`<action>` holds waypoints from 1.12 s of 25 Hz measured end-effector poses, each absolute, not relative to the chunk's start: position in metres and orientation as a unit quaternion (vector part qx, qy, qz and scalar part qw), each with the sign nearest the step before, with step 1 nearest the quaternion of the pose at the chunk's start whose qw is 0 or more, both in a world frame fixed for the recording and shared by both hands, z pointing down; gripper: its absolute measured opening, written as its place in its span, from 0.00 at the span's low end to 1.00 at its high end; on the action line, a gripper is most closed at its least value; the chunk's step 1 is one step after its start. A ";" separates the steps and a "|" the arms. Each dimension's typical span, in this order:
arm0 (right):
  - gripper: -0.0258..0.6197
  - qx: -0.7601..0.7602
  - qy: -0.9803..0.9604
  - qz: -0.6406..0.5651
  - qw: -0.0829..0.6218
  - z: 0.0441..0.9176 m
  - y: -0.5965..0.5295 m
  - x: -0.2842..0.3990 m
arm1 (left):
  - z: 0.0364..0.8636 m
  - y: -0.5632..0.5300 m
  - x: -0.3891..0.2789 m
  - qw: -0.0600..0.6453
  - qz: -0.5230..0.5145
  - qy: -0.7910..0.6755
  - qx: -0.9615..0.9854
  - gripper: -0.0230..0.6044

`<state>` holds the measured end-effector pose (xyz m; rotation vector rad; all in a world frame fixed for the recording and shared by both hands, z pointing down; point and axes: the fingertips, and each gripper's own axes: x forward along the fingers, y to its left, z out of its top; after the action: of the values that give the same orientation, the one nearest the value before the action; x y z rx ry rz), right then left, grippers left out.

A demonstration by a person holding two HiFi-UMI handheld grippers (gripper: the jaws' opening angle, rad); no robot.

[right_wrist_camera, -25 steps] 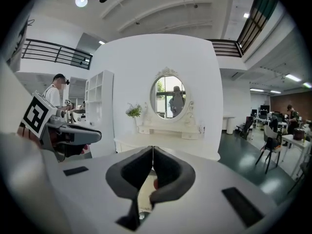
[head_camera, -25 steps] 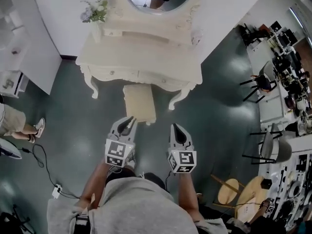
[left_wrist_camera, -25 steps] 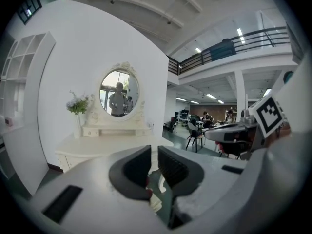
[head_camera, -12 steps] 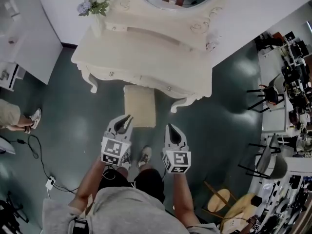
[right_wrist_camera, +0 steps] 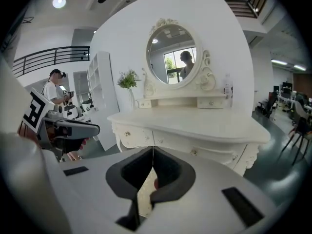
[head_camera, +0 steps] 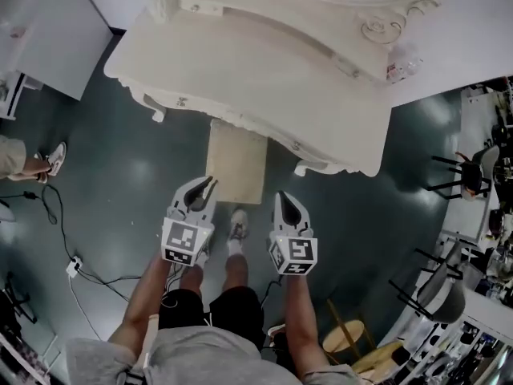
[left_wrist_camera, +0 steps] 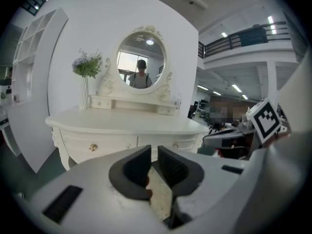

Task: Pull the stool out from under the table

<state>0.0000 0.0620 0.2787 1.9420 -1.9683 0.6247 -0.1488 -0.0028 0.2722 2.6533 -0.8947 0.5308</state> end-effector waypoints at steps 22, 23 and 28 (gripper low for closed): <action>0.06 0.623 -0.688 0.322 0.188 0.573 0.012 0.050 | 0.560 -0.040 -0.136 0.243 0.251 -0.359 0.865 0.11; 0.06 0.620 -0.688 0.328 0.186 0.580 0.012 0.050 | 0.568 -0.038 -0.137 0.255 0.251 -0.358 0.862 0.11; 0.15 0.606 -0.687 0.364 0.167 0.605 0.013 0.052 | 0.600 -0.033 -0.141 0.318 0.239 -0.357 0.845 0.17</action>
<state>0.0523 0.0125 0.6054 1.7259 -1.9560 1.0349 -0.1410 -0.0334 0.6005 2.2235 -0.9398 0.6285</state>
